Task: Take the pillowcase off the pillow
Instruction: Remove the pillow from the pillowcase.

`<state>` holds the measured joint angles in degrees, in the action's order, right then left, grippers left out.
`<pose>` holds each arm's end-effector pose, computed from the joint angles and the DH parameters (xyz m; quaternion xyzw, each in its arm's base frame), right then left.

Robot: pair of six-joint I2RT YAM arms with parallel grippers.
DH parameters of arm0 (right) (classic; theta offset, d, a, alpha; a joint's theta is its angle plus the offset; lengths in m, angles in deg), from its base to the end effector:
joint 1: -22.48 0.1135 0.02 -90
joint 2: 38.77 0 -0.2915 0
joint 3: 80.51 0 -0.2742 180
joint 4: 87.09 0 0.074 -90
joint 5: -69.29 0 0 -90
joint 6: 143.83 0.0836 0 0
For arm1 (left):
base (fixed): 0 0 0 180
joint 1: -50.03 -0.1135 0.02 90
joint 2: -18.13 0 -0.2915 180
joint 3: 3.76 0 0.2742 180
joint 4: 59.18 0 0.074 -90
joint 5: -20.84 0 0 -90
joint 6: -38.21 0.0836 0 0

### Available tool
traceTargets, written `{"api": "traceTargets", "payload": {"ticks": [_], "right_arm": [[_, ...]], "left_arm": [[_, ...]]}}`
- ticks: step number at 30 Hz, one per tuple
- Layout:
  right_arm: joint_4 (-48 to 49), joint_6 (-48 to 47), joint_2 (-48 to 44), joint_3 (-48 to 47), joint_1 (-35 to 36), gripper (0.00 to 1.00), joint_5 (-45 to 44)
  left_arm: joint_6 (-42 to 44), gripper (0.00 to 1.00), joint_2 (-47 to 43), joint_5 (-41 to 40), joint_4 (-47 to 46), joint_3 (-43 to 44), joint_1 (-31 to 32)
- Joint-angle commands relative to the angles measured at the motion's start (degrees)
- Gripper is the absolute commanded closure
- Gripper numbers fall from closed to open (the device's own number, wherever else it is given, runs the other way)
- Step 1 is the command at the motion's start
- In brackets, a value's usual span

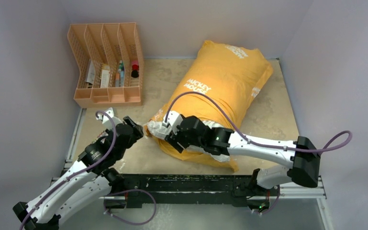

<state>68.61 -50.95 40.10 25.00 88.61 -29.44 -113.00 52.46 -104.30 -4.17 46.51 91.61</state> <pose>0.1632 0.3374 0.3034 -0.4167 0.7507 0.2341 0.4561 0.1467 -0.0659 0.2635 -0.2746 0.8260 -0.1503 0.4687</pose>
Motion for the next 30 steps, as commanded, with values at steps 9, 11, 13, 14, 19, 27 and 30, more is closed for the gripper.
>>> {"api": "traceTargets", "payload": {"ticks": [9, 11, 13, 14, 19, 27, 30], "right_arm": [[37.5, -23.1, 11.4, 19.4, 1.5, 0.46, -36.6], [39.4, -21.7, 12.0, 19.4, 1.4, 0.69, -39.0], [39.2, -19.0, 10.6, 18.9, 1.3, 0.97, -37.7], [38.5, -16.9, 9.4, 18.5, 1.3, 1.00, -36.8], [36.1, -6.1, 0.5, 16.7, 1.2, 1.00, -28.1], [30.5, 3.7, -4.6, 12.3, 1.2, 1.00, -13.7], [30.3, 5.9, -3.6, 10.1, 1.2, 1.00, -9.8]], "left_arm": [[-1.0, 0.41, 0.3, 2.1, -1.9, 0.0, -0.4], [-1.0, 0.41, 0.5, 3.6, -2.4, -0.5, -0.4], [-0.9, 0.41, 0.8, 5.4, -3.3, -1.0, -0.3], [-0.9, 0.41, 0.7, 6.3, -4.1, -1.5, -0.3], [-1.5, 0.38, -1.0, 11.6, -13.6, -5.2, -0.3], [-8.7, 0.28, 0.6, 21.1, -45.8, -14.5, -0.3], [-9.1, 0.27, 4.6, 21.8, -56.2, -16.4, -0.3]]}}
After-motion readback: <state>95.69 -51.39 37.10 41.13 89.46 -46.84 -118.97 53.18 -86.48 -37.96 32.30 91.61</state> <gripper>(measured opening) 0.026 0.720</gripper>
